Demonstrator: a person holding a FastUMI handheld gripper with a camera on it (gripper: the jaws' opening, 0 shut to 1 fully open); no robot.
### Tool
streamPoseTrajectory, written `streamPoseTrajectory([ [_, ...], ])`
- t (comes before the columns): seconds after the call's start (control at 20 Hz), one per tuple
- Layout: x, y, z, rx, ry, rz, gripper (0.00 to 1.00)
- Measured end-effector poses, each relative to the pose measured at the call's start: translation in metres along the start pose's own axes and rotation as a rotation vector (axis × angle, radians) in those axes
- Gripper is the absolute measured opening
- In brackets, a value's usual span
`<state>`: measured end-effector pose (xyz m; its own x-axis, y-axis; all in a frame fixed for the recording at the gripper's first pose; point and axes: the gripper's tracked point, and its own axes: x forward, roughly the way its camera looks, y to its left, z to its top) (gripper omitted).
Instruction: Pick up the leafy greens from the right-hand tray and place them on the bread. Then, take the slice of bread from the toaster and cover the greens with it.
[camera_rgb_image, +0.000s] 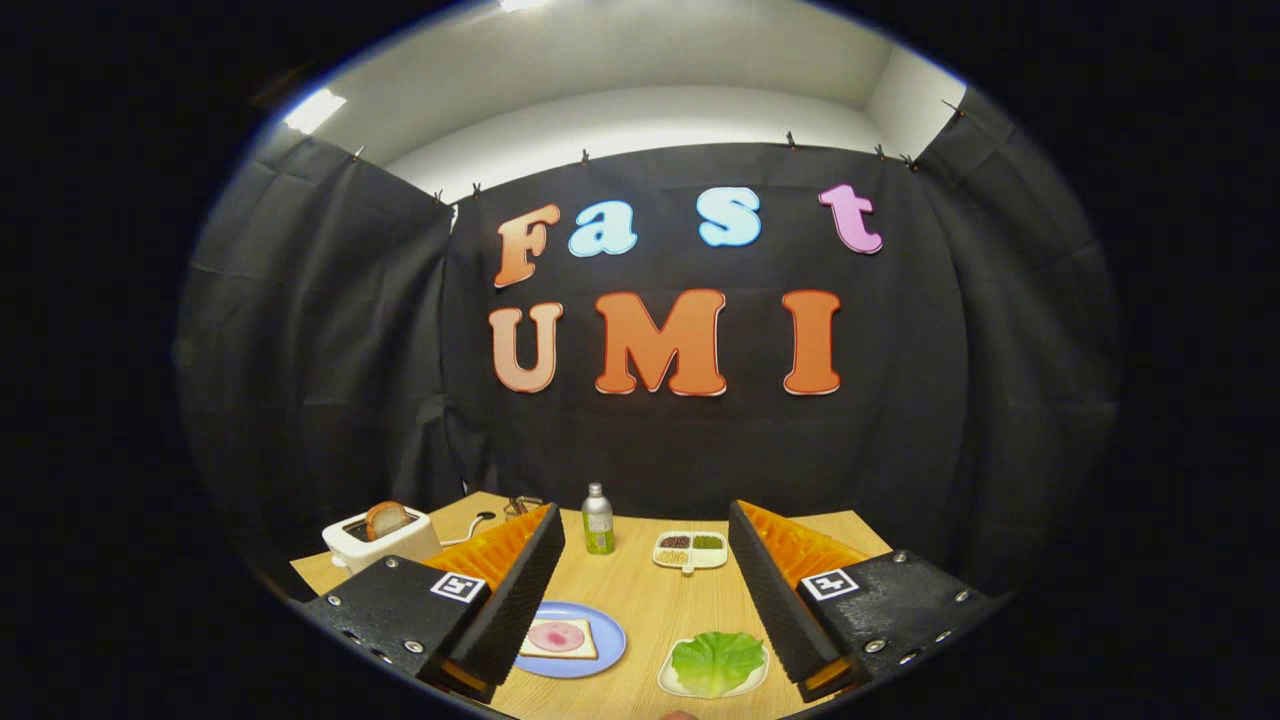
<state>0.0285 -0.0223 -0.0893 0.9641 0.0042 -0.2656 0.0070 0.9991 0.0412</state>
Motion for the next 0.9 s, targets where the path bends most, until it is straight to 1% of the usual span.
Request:
streamPoseTrajectory([
  [0.2, 0.016, -0.005, -0.044, -0.034, 0.147, 0.002, 0.99],
  [0.35, 0.027, 0.0, -0.074, 0.008, 0.262, 0.049, 0.99],
  [0.6, 0.038, -0.007, -0.126, 0.049, 0.441, 0.069, 0.99],
  [0.75, 0.044, -0.003, -0.149, 0.085, 0.538, 0.1, 0.99],
  [0.9, 0.049, -0.015, -0.169, 0.086, 0.601, 0.082, 0.98],
])
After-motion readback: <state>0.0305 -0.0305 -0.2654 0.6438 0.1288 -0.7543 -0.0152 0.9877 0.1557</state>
